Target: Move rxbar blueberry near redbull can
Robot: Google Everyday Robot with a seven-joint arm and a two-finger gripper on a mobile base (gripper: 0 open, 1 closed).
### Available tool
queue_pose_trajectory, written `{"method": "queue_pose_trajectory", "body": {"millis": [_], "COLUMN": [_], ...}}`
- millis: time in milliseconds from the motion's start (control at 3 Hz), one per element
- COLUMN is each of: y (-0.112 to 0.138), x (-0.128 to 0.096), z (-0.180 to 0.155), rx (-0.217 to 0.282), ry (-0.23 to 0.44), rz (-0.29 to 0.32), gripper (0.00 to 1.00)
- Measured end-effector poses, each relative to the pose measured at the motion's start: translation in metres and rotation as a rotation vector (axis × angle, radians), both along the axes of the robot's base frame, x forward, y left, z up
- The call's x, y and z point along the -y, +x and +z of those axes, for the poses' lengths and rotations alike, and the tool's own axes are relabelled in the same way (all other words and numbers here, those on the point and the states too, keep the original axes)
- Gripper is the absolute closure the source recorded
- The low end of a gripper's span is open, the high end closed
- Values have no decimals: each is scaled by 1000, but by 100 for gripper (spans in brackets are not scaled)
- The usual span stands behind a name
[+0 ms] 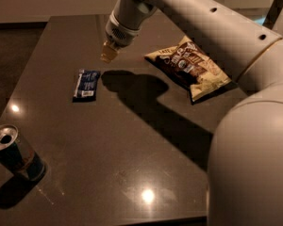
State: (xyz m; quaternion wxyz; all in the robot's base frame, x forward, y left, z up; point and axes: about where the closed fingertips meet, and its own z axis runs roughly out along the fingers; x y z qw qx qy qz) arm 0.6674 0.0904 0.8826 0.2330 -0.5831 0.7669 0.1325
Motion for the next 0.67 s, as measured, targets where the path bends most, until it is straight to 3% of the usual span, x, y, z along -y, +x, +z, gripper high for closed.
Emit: {"method": "queue_pose_trajectory", "body": {"millis": [333, 667], "y": [-33, -35], "x": [0, -2], "z": [7, 4], "rx": [2, 3], "ry": [6, 4], "rz": [110, 124], "gripper": [100, 82]}}
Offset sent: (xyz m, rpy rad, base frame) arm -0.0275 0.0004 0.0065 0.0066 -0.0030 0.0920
